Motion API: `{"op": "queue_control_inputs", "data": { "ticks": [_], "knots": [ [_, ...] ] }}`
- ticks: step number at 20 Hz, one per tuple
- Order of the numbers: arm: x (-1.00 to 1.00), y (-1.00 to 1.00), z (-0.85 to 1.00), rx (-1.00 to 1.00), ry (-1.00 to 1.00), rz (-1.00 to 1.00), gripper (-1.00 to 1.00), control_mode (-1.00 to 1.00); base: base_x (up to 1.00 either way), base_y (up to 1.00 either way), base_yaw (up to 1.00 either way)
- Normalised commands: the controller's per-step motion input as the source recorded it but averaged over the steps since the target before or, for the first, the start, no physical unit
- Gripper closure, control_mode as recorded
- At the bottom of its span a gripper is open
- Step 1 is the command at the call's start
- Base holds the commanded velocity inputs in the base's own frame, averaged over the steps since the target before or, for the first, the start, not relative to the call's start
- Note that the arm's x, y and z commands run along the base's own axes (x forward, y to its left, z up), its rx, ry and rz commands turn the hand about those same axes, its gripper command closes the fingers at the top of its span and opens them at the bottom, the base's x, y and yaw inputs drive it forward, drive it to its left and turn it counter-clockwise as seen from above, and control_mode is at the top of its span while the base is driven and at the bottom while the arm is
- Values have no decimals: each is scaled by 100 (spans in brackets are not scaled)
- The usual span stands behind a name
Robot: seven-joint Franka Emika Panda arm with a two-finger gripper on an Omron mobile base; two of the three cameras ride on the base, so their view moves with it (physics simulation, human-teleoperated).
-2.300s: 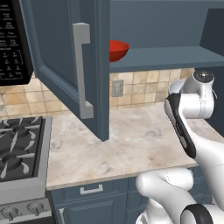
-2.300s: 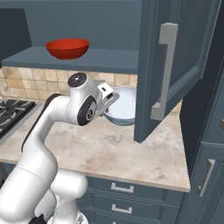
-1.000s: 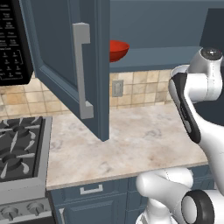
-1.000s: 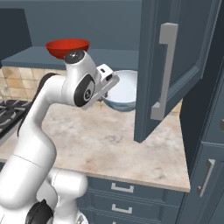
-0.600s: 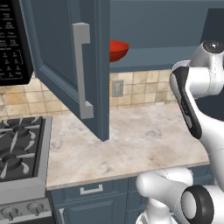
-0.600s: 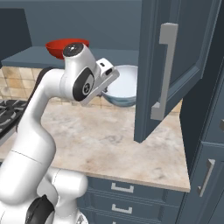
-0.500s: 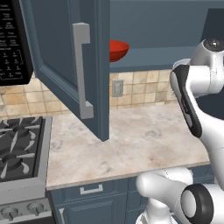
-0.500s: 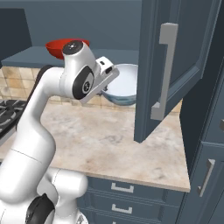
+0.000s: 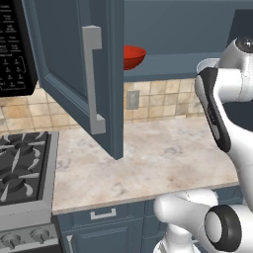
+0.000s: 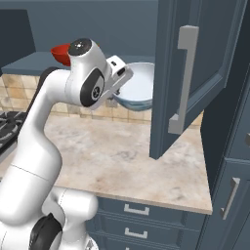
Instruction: Open the cabinet. Pick the bowls from the counter and place them in the cabinet. Then close the cabinet.
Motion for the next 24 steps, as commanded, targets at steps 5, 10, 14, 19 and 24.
{"op": "queue_control_inputs", "data": {
  "ticks": [5, 10, 14, 19, 24],
  "knots": [
    [0, 2, 4, 0, -16, 5, 100, -100, 0, 0, 0],
    [0, 4, 8, 0, -8, 5, 100, -100, 0, 0, 0],
    [1, 0, 21, 0, 0, 3, 100, -100, 0, 0, 0],
    [6, 4, 16, 0, 0, 4, 100, -100, 0, 0, 0],
    [12, 4, 11, 0, -1, 3, 100, -100, 0, 0, 0]
  ]
}}
